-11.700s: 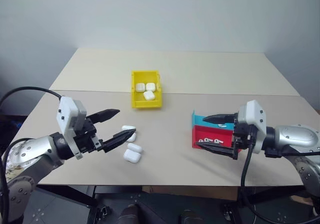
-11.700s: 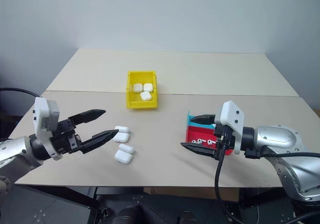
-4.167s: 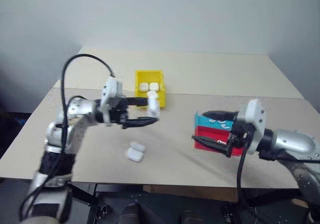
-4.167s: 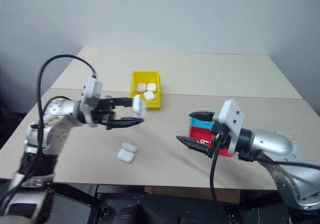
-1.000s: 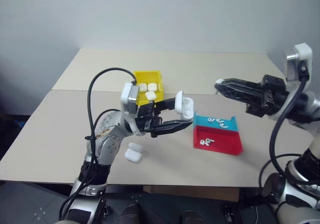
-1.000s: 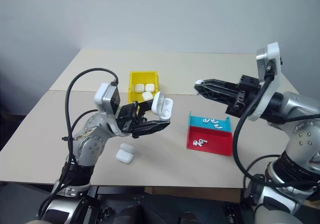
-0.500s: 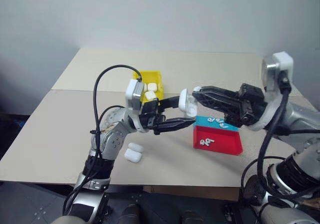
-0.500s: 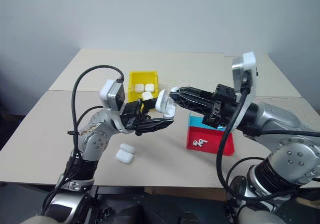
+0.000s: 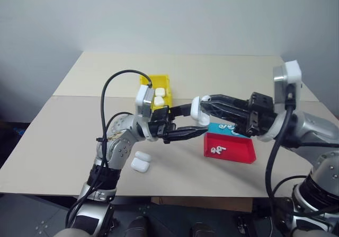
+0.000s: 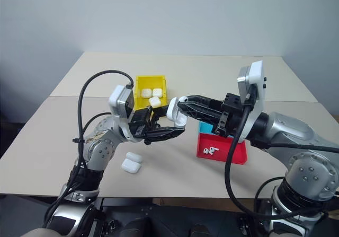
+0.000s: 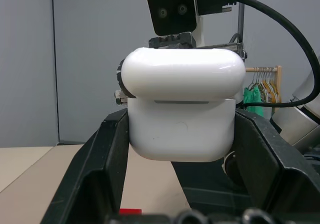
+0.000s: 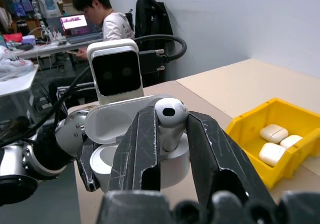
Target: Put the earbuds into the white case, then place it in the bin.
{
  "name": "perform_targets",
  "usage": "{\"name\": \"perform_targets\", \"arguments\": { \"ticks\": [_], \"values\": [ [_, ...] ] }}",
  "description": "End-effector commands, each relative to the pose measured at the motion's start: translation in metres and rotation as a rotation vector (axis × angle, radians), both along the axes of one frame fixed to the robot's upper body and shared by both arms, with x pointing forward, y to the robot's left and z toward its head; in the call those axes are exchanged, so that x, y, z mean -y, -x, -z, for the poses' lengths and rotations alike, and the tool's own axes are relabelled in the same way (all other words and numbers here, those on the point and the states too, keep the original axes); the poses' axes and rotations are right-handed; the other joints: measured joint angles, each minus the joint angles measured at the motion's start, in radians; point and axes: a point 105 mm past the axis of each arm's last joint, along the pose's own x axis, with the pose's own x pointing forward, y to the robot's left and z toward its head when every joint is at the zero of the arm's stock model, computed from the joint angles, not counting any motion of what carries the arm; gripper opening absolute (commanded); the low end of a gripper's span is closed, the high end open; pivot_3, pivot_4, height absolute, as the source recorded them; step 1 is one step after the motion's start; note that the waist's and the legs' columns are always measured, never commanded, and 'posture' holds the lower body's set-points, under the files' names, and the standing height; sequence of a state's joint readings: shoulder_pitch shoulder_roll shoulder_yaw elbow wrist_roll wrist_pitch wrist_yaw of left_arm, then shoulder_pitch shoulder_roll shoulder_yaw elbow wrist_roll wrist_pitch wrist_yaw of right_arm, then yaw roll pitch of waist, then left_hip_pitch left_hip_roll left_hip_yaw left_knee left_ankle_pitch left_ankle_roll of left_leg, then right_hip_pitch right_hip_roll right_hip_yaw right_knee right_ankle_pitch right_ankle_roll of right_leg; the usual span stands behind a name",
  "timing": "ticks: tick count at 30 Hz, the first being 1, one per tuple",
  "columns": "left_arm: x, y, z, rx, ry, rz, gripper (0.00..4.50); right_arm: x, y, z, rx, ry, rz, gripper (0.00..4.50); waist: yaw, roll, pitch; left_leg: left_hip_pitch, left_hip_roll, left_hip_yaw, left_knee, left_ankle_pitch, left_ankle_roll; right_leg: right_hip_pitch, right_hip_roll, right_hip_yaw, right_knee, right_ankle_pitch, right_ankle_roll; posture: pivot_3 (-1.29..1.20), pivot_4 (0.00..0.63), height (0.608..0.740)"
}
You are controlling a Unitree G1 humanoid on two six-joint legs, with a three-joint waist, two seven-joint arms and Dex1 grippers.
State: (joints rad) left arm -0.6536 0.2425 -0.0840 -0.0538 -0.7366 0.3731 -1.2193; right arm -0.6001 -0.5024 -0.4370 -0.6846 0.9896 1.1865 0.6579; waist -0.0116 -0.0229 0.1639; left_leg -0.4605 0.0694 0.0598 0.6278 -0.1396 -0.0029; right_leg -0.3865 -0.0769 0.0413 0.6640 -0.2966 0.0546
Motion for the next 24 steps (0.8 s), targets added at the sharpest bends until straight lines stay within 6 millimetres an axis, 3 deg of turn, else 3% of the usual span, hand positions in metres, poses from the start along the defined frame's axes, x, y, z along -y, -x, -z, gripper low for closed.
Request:
{"name": "perform_targets", "arguments": {
  "ticks": [1, 7, 11, 16, 20, 24],
  "values": [
    [-0.002, 0.004, -0.013, 0.057, 0.033, 0.000, 2.77, -0.004, 0.010, -0.003, 0.070, 0.011, -0.040, 1.56, 0.000, 0.000, 0.000, 0.000, 0.000, 0.000, 0.000, 0.000, 0.000, 0.000, 0.000, 0.000, 0.000, 0.000, 0.000, 0.00, 0.150, 0.740],
    [-0.003, 0.003, -0.013, 0.057, 0.032, -0.006, 2.77, -0.003, 0.011, -0.001, 0.072, 0.020, -0.053, 3.47, 0.000, 0.000, 0.000, 0.000, 0.000, 0.000, 0.000, 0.000, 0.000, 0.000, 0.000, 0.000, 0.000, 0.000, 0.000, 0.00, 0.150, 0.740],
    [-0.002, 0.003, -0.013, 0.057, 0.030, -0.015, 2.77, 0.008, 0.004, -0.009, 0.073, 0.008, -0.008, 3.47, 0.000, 0.000, 0.000, 0.000, 0.000, 0.000, 0.000, 0.000, 0.000, 0.000, 0.000, 0.000, 0.000, 0.000, 0.000, 0.00, 0.150, 0.740],
    [-0.008, 0.000, -0.013, 0.056, 0.026, -0.044, 2.77, 0.038, -0.012, -0.019, 0.107, 0.100, 0.123, 3.47, 0.001, 0.000, 0.000, 0.000, 0.000, 0.000, 0.000, 0.000, 0.000, 0.000, 0.000, 0.000, -0.001, 0.000, 0.000, 0.00, 0.150, 0.740],
    [-0.018, 0.000, -0.012, 0.055, 0.023, -0.069, 2.77, 0.066, -0.053, -0.001, 0.178, 0.555, 0.292, 3.47, -0.002, 0.000, 0.001, 0.000, 0.000, 0.001, 0.000, 0.000, 0.000, -0.001, 0.000, 0.001, -0.001, 0.000, 0.000, 0.00, 0.150, 0.740],
    [-0.024, -0.001, -0.009, 0.057, 0.008, -0.086, 2.77, 0.069, -0.085, 0.017, 0.186, 0.818, 0.220, 3.47, -0.019, 0.000, 0.001, 0.001, 0.001, 0.002, -0.001, 0.000, 0.000, -0.001, 0.001, 0.002, -0.001, 0.000, -0.001, 0.00, 0.150, 0.740]
  ]
}}
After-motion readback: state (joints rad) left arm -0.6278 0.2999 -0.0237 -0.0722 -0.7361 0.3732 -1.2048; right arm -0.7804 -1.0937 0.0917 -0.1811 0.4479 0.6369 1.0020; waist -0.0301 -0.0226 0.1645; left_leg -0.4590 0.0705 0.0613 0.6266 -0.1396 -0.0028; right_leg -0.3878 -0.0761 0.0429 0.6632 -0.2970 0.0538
